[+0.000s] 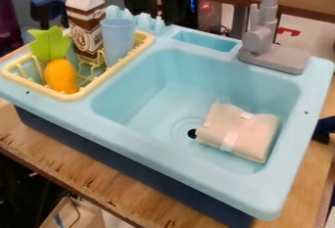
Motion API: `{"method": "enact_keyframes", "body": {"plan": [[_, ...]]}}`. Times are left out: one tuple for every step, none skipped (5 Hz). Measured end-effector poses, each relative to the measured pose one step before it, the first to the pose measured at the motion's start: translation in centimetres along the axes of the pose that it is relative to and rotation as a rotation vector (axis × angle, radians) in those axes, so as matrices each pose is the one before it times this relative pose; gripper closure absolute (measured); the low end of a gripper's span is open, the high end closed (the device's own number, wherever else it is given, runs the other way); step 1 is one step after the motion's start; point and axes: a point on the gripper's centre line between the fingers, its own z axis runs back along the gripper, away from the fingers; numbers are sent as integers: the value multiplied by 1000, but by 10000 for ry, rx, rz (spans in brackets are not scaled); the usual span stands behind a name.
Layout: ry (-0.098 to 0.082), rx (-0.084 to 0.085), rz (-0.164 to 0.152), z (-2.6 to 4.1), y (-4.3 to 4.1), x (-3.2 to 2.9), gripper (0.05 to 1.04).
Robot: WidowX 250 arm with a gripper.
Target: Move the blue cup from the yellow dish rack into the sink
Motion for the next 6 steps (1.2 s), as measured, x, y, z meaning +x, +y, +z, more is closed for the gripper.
{"method": "enact_keyframes", "body": {"plan": [[356,-213,-218,-1673,701,996,83],[243,-76,48,-657,928,643,83],[137,-41,168,-368,1285,512,83],[15,23,135,82,984,242,83],[191,-56,-92,-156,-15,-68,83],[-18,101,1,498,138,2,83]]}}
